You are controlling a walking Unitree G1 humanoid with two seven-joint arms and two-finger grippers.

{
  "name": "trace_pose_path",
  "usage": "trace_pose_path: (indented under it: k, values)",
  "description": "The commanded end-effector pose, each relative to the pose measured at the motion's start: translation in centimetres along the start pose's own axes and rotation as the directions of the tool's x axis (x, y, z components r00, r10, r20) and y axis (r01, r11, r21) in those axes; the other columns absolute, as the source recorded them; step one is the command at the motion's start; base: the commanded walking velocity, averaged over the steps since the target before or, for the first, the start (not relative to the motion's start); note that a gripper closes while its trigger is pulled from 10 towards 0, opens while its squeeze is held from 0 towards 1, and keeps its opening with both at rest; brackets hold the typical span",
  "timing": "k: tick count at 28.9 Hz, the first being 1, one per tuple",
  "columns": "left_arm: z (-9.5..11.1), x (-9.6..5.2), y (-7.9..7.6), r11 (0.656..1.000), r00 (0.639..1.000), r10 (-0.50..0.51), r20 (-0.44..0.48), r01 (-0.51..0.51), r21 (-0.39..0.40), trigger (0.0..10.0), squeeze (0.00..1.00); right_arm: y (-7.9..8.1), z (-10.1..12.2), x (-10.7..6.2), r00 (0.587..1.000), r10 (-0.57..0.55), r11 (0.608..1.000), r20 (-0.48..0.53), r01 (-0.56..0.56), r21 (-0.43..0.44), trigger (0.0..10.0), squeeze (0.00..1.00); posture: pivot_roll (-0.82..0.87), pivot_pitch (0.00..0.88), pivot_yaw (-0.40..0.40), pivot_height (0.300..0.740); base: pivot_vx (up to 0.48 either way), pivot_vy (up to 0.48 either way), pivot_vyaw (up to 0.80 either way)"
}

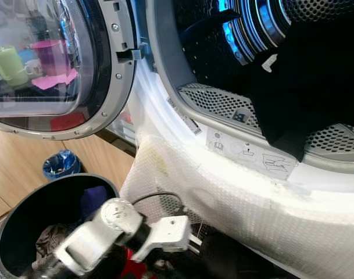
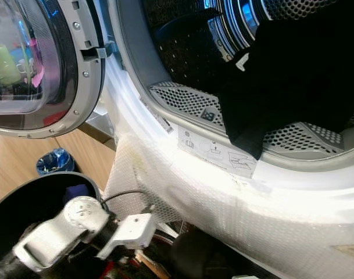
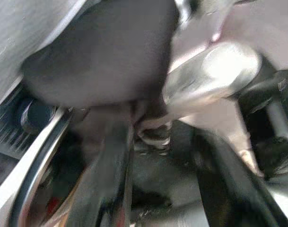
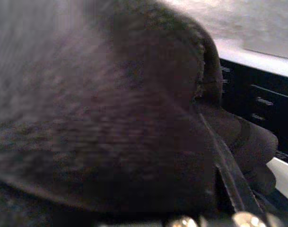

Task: Clothes washing

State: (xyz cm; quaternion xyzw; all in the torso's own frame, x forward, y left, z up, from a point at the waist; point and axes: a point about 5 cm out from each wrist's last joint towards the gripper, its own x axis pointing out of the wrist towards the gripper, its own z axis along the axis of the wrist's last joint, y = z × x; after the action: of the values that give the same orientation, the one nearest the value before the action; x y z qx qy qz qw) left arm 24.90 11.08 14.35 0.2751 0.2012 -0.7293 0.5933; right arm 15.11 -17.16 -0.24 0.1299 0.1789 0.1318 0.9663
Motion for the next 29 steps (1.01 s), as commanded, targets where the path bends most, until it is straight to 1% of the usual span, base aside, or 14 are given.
trace_pose_path:
  k: [1,6,10,12,17,18,20,21,23,24,25,27,28,29]
  values:
    - [-0.3,-0.8,0.1,0.998,0.997,0.058,-0.056,-0.057,0.026,10.0,1.00,-0.2,0.2,-0.1,1.000,-0.011,1.000,0.016,0.011,-0.011,0.0,0.00,0.15,0.097,0.043,0.740,0.000,0.000,0.00]
    - [-0.8,-1.7,0.8,0.980,0.978,0.197,-0.068,-0.197,0.008,10.0,1.00,-0.4,0.2,-0.1,1.000,-0.018,1.000,0.017,0.018,-0.015,0.0,0.00,0.16,0.095,0.041,0.740,0.000,0.000,0.00]
    - [-0.1,-1.8,2.4,0.919,0.918,0.394,0.053,-0.393,-0.027,10.0,1.00,-0.4,0.4,0.0,1.000,-0.019,1.000,0.022,0.019,-0.018,0.0,0.00,0.16,0.098,0.039,0.740,0.000,0.000,0.00]
    - [0.2,-2.1,4.0,0.832,0.819,0.555,0.145,-0.548,-0.089,10.0,0.00,-0.4,0.5,0.1,1.000,-0.009,1.000,0.025,0.010,-0.019,0.0,0.00,0.17,0.096,0.036,0.740,0.000,0.000,0.00]
    - [-1.5,-2.1,4.7,0.678,0.658,0.734,0.171,-0.693,-0.245,10.0,0.00,0.4,1.0,-0.5,0.998,0.054,0.998,0.030,-0.052,-0.045,0.0,0.00,0.16,0.087,0.030,0.740,0.000,0.000,0.00]
    - [-1.5,-2.1,4.7,0.678,0.658,0.734,0.171,-0.693,-0.245,10.0,0.00,0.4,1.0,-0.5,0.998,0.054,0.998,0.030,-0.052,-0.045,0.0,0.00,0.16,0.087,0.030,0.740,0.000,0.000,0.00]
    - [-2.5,-2.3,4.5,0.580,0.560,0.813,0.160,-0.752,-0.313,10.0,0.00,1.4,1.5,-1.4,0.993,0.111,0.993,0.044,-0.110,-0.034,0.0,0.00,0.16,0.087,0.026,0.740,0.000,0.000,0.00]
    - [-2.5,-2.3,4.5,0.580,0.560,0.813,0.160,-0.752,-0.313,10.0,0.00,1.4,1.5,-1.4,0.993,0.111,0.993,0.044,-0.110,-0.034,0.0,0.00,0.16,0.087,0.026,0.740,0.000,0.000,0.00]
    - [-3.3,-2.9,4.4,0.443,0.425,0.895,0.134,-0.810,-0.384,10.0,0.00,2.3,1.6,-2.6,0.986,0.163,0.987,0.042,-0.162,-0.017,0.0,0.00,0.16,0.088,0.024,0.740,0.000,0.000,0.00]
    - [-3.3,-2.9,4.4,0.443,0.425,0.895,0.134,-0.810,-0.384,10.0,0.00,2.3,1.6,-2.6,0.986,0.163,0.987,0.042,-0.162,-0.017,0.0,0.00,0.16,0.088,0.024,0.740,0.000,0.000,0.00]
    - [-3.8,-3.7,4.3,0.326,0.313,0.944,0.101,-0.851,-0.412,10.0,0.00,2.6,1.4,-3.2,0.984,0.174,0.985,0.028,-0.174,-0.016,0.0,0.00,0.16,0.087,0.022,0.740,0.000,0.000,0.00]
    - [-4.3,-4.4,3.7,0.226,0.216,0.974,0.071,-0.885,-0.408,10.0,0.00,2.9,1.1,-3.8,0.984,0.176,0.984,0.017,-0.176,-0.007,0.0,0.00,0.15,0.085,0.025,0.740,0.000,0.000,0.00]
    - [-4.3,-4.4,3.7,0.226,0.216,0.974,0.071,-0.885,-0.408,10.0,0.00,2.9,1.1,-3.8,0.984,0.176,0.984,0.017,-0.176,-0.007,0.0,0.00,0.15,0.085,0.025,0.740,0.000,0.000,0.00]
    - [-5.0,-5.2,2.6,0.115,0.105,0.993,0.047,-0.905,-0.410,10.0,0.00,2.9,0.9,-4.2,0.985,0.169,0.986,0.011,-0.169,0.007,0.0,0.00,0.15,0.087,0.025,0.740,0.000,0.000,0.00]
